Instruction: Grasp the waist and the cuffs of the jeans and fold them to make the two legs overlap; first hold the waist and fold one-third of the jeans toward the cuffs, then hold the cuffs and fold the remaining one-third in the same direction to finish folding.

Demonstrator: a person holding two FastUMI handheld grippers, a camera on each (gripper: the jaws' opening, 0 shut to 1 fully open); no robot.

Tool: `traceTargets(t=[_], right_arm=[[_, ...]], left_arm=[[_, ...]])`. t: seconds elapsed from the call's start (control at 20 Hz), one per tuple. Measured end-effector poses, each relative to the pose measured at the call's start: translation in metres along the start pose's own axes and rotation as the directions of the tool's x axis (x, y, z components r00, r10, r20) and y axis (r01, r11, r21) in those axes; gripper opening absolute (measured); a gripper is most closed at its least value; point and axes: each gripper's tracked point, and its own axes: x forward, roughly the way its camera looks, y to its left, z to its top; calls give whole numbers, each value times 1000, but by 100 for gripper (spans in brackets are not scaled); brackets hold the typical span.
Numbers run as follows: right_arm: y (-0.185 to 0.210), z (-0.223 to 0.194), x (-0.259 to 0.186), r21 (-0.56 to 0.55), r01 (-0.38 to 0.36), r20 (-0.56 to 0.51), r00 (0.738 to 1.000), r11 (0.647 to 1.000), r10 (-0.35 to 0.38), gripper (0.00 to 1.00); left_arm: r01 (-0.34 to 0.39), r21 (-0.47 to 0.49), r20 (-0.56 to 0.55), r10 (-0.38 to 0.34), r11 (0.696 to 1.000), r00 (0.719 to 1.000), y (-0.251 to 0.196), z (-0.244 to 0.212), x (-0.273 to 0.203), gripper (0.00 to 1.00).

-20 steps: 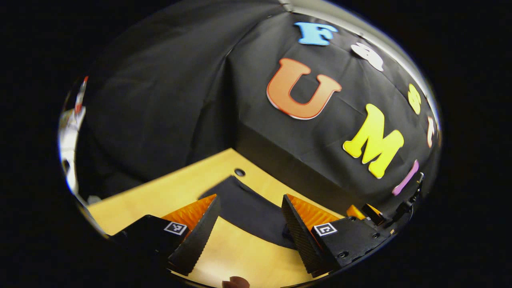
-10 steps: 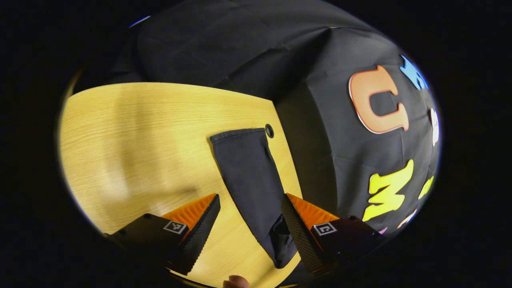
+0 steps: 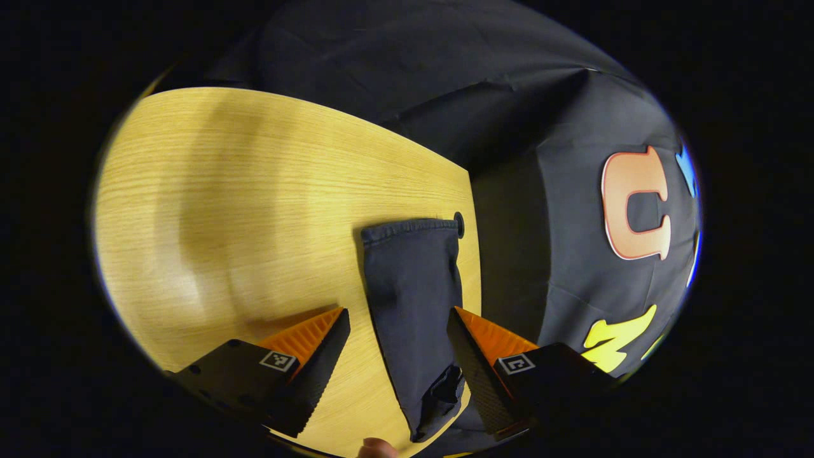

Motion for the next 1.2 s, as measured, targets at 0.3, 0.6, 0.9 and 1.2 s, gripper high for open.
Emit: traceTargets(t=[0.3, 0.6, 0.9, 1.2], right_arm=[[-34, 7, -1, -1, 66, 2, 998, 998, -66, 99], [-64, 2, -2, -17, 129, -22, 991, 991, -130, 98], [-75, 0, 1, -30, 169, -29, 985, 985, -170, 99], [-82, -5, -2, -19, 187, -45, 981, 982, -187, 98]], left_arm=[[64, -57, 24, -63, 996, 998, -17, 12, 27, 99], [148, -130, 41, -144, 980, 989, -42, 16, 64, 99], [77, -99, 36, -74, 992, 997, -16, 15, 84, 33], [55, 12, 46, -56, 998, 997, -24, 11, 82, 5]])
